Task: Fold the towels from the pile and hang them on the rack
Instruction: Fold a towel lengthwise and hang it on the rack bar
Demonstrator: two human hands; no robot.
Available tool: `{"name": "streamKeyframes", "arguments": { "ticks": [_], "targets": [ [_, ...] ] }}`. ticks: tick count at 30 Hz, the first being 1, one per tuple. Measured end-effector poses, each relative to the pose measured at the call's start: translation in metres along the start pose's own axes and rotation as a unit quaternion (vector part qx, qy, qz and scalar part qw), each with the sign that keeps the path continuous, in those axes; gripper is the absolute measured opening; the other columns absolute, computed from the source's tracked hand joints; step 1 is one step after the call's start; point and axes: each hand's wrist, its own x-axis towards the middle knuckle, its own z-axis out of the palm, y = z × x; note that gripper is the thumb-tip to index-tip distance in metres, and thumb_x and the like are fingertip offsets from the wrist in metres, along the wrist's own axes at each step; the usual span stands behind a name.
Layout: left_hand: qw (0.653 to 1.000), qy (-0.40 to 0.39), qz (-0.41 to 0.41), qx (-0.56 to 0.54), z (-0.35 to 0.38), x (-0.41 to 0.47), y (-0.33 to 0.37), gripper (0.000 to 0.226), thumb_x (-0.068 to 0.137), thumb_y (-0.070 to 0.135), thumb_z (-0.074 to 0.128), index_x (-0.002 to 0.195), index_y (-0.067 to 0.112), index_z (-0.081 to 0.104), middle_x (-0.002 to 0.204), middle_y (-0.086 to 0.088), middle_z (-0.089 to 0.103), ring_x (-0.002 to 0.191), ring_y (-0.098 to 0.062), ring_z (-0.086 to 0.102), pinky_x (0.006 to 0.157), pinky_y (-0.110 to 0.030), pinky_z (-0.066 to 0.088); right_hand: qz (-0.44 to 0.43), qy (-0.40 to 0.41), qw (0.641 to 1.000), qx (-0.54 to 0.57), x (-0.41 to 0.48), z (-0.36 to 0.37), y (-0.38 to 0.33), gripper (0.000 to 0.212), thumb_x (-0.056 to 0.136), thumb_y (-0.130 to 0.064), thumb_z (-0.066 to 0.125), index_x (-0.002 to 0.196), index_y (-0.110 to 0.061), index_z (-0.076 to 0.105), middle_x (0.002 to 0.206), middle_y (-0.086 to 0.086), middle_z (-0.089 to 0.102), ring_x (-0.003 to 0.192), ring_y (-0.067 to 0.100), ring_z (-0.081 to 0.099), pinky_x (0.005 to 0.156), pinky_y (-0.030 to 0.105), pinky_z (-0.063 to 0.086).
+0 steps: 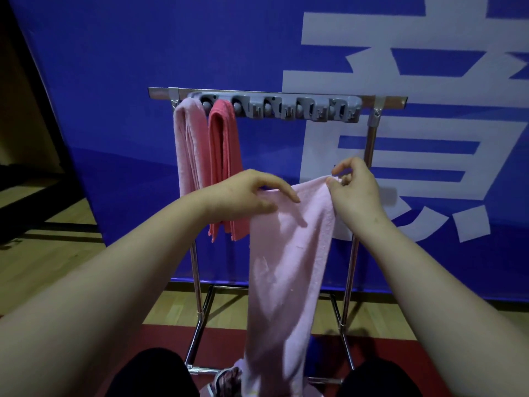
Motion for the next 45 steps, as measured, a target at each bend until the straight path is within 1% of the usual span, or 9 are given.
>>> {"name": "streamKeyframes", "arguments": {
  "ticks": [2,4,8,13,19,31,35,40,45],
  "targets": [
    [0.997,-0.021,-0.029,0.065,0.002,0.002,0.004,0.047,0.088,0.003,0.058,0.118,0.038,0.068,0.114,0.012,0.064,0.087,-0.004,0.064,0.071,-0.014,0.055,0.01,-0.014,1.0,-0.001,-0.003,0.003,-0.002,0.012,0.094,-0.015,0.056,0.099,-0.024,0.05,0.088,-0.002,0.056,0.074,0.015,0.058,0.059,0.03,0.048],
    [0.992,0.01,-0.062,0.106,0.006,0.005,0.007,0.048,0.086,0.003,0.059,0.123,0.032,0.067,0.108,0.007,0.066,0.075,-0.004,0.061,0.059,-0.015,0.052,0.009,-0.029,0.999,-0.017,-0.005,0.004,-0.005,0.011,0.095,-0.014,0.055,0.099,-0.023,0.051,0.09,-0.002,0.057,0.077,0.014,0.058,0.062,0.027,0.05],
    [0.984,0.097,-0.133,-0.061,0.018,0.013,0.008,0.04,0.085,-0.004,0.061,0.122,0.011,0.067,0.09,-0.006,0.065,0.053,-0.004,0.062,0.045,-0.015,0.049,-0.038,-0.072,0.995,-0.058,-0.011,0.007,-0.012,0.022,0.093,-0.002,0.048,0.088,-0.018,0.062,0.082,-0.01,0.059,0.071,0.004,0.054,0.054,0.007,0.04],
    [0.957,0.116,-0.19,-0.186,0.026,0.019,0.016,0.025,0.086,-0.011,0.046,0.103,-0.01,0.065,0.101,-0.033,0.067,0.078,-0.033,0.072,0.065,-0.034,0.062,-0.088,-0.142,0.98,-0.111,-0.022,0.015,-0.024,0.029,0.093,-0.002,0.048,0.097,-0.016,0.073,0.093,-0.009,0.066,0.087,0.005,0.06,0.075,0.014,0.043],
    [0.952,0.115,-0.192,-0.21,0.031,0.025,0.015,0.016,0.087,-0.003,0.056,0.093,-0.009,0.07,0.089,-0.023,0.073,0.08,-0.028,0.074,0.076,-0.037,0.062,-0.081,-0.163,0.982,-0.042,-0.029,0.019,-0.033,0.009,0.088,-0.007,0.062,0.093,-0.014,0.062,0.08,-0.014,0.059,0.067,-0.004,0.053,0.054,0.002,0.04],
    [0.933,0.159,-0.213,-0.242,0.031,0.028,0.005,0.019,0.089,-0.001,0.052,0.096,-0.01,0.067,0.095,-0.024,0.072,0.087,-0.033,0.072,0.08,-0.044,0.061,-0.093,-0.192,0.974,-0.072,-0.031,0.022,-0.034,0.02,0.085,-0.021,0.069,0.098,-0.021,0.054,0.087,-0.008,0.064,0.079,0.007,0.063,0.064,0.024,0.053],
    [0.919,0.146,-0.205,-0.303,0.029,0.024,0.007,0.024,0.086,-0.012,0.053,0.108,-0.017,0.061,0.103,-0.037,0.065,0.094,-0.039,0.07,0.084,-0.046,0.059,-0.068,-0.15,0.986,-0.028,-0.028,0.022,-0.029,0.012,0.088,-0.015,0.066,0.092,-0.019,0.055,0.088,0.0,0.065,0.08,0.014,0.063,0.061,0.019,0.05],
    [0.98,0.123,-0.154,0.027,0.02,0.017,-0.012,0.017,0.085,0.003,0.061,0.101,0.008,0.067,0.091,-0.015,0.07,0.074,-0.021,0.064,0.068,-0.031,0.057,-0.07,-0.151,0.985,-0.044,-0.027,0.02,-0.023,0.013,0.088,-0.004,0.058,0.091,-0.016,0.056,0.087,-0.001,0.063,0.084,0.017,0.061,0.07,0.026,0.051],
    [0.974,0.061,-0.106,0.193,0.013,0.008,-0.023,0.02,0.084,0.029,0.076,0.097,0.015,0.071,0.09,0.002,0.067,0.081,-0.016,0.061,0.067,-0.023,0.047,-0.072,-0.168,0.979,-0.085,-0.031,0.022,-0.011,0.015,0.089,-0.006,0.058,0.087,-0.02,0.056,0.083,-0.005,0.061,0.079,0.013,0.059,0.066,0.024,0.05]
  ]
}}
